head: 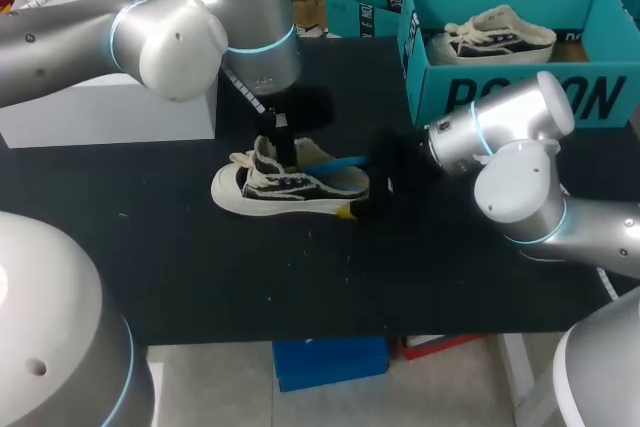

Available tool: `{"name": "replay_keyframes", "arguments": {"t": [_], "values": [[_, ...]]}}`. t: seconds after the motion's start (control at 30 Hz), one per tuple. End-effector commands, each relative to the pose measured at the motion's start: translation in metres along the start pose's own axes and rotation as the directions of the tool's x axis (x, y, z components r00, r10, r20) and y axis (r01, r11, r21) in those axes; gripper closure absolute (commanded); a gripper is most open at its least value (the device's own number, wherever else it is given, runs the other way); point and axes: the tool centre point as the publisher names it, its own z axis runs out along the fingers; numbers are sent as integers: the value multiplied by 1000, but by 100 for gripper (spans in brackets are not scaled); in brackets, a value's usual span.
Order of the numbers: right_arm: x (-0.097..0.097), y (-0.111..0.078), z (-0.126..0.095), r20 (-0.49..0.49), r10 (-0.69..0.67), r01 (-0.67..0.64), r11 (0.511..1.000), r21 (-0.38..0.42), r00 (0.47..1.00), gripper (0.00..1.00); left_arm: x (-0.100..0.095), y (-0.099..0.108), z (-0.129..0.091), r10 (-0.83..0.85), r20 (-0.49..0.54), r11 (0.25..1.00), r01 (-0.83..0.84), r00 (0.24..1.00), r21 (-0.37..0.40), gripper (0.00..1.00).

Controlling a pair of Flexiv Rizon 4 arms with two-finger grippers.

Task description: Take the shoe out of the shoebox, open the shoe tongue, remove and reinsert the insole, then place the shoe into the shoebox

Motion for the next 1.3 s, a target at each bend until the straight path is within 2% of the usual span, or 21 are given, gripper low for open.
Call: {"name": "replay_keyframes", "arguments": {"t": [0.03, 0.1, 0.13, 0.17, 0.2, 0.27, 0.33, 0.5, 0.63, 1.13, 1.3], "values": [[0, 0, 2, 2, 1, -1, 1000, 2, 1000, 100, 3, 1, 6, 4, -2, 1000, -4, 1000, 1, 100], [0, 0, 2, 2, 1, -1, 1000, 2, 1000, 100, 3, -3, 11, 4, -5, 1000, -4, 1000, -5, 100], [0, 0, 2, 2, 1, -1, 1000, 2, 1000, 100, 3, -5, 13, 3, -3, 1000, -3, 1000, -8, 91], [0, 0, 2, 2, 1, -1, 1000, 2, 1000, 100, 3, -8, 16, 0, 5, 1000, 0, 1000, -12, 76], [0, 0, 2, 2, 1, -1, 1000, 2, 1000, 100, 2, -10, 18, -4, 17, 1000, 4, 1000, -9, 69], [0, 0, 2, 2, 1, -1, 1000, 2, 1000, 100, 1, -17, 21, 2, 21, 1000, -1, 1000, -7, 68], [0, 0, 2, 2, 1, -1, 1000, 2, 1000, 100, 1, -23, 24, 11, 30, 1000, -11, 999, 4, 61], [0, 0, 2, 2, 1, -1, 1000, 2, 1000, 100, 5, -33, 31, 29, 28, 999, -30, 999, 31, 61], [0, 0, 2, 2, 1, -1, 1000, 2, 1000, 100, 9, -35, 35, 57, 39, 998, -58, 998, 23, 58], [0, 0, 2, 2, 1, -1, 1000, 2, 1000, 100, 25, -17, 19, 92, 88, 995, -94, 992, 29, 56], [0, 0, 2, 2, 1, -1, 1000, 2, 1000, 100, 29, -17, 25, 113, 78, 993, -115, 991, 26, 56]]}}
